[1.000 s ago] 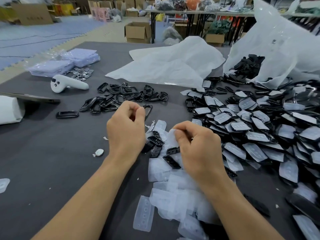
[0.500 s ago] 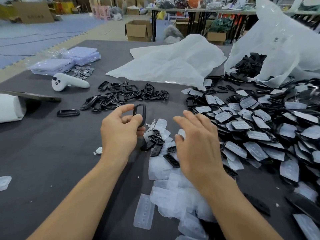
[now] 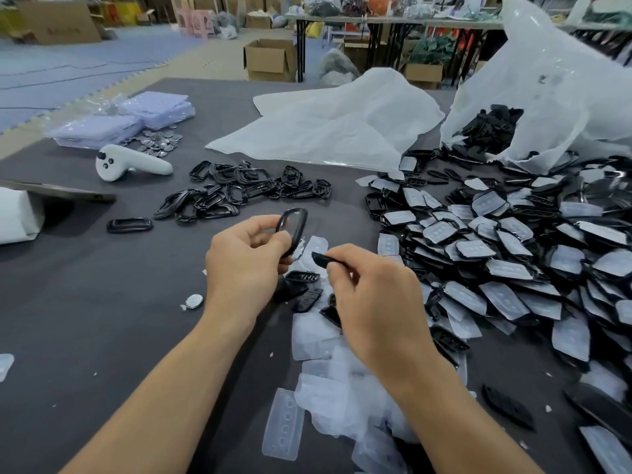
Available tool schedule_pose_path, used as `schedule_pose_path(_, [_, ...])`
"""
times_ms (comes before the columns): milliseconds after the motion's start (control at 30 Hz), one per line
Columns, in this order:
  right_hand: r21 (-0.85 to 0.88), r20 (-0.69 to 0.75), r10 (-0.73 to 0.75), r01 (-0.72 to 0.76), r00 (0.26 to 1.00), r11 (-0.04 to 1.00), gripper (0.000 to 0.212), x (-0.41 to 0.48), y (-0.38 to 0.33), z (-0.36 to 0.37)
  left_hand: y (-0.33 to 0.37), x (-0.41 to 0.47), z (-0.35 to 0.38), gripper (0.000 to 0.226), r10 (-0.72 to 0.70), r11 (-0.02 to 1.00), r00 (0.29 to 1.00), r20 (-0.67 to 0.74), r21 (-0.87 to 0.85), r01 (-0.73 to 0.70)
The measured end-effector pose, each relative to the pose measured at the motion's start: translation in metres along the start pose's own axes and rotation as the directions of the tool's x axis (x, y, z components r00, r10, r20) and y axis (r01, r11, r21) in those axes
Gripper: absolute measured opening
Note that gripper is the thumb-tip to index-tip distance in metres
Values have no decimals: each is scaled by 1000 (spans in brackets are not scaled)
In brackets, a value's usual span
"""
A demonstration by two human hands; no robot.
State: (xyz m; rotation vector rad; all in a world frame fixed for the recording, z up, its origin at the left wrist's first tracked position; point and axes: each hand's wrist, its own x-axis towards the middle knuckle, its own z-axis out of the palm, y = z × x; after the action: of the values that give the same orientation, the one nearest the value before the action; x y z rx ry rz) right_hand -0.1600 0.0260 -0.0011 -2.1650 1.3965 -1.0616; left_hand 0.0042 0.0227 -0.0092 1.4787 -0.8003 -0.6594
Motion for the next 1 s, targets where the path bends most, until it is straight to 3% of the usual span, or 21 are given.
schedule_pose_path(233, [263,-15,56,-50,998,963,14,3,6,-5,6,-16,6,21,63,997,993,104,34,-67])
schedule_pose_path(600, [294,55,34,-48,998,955,16,2,3,-4,9,-20,5,25,131,989,986,101,58,-137])
schedule_pose_path(767, [557,168,153,-222,974,800,10,5,0,-10,8,-20,6,21,154,980,980,127,107,-168])
schedule_pose_path(1000, [527,123,232,-262,965,809,30,7,3,-12,10,-23,8,16,124,991,978,170,18,-129])
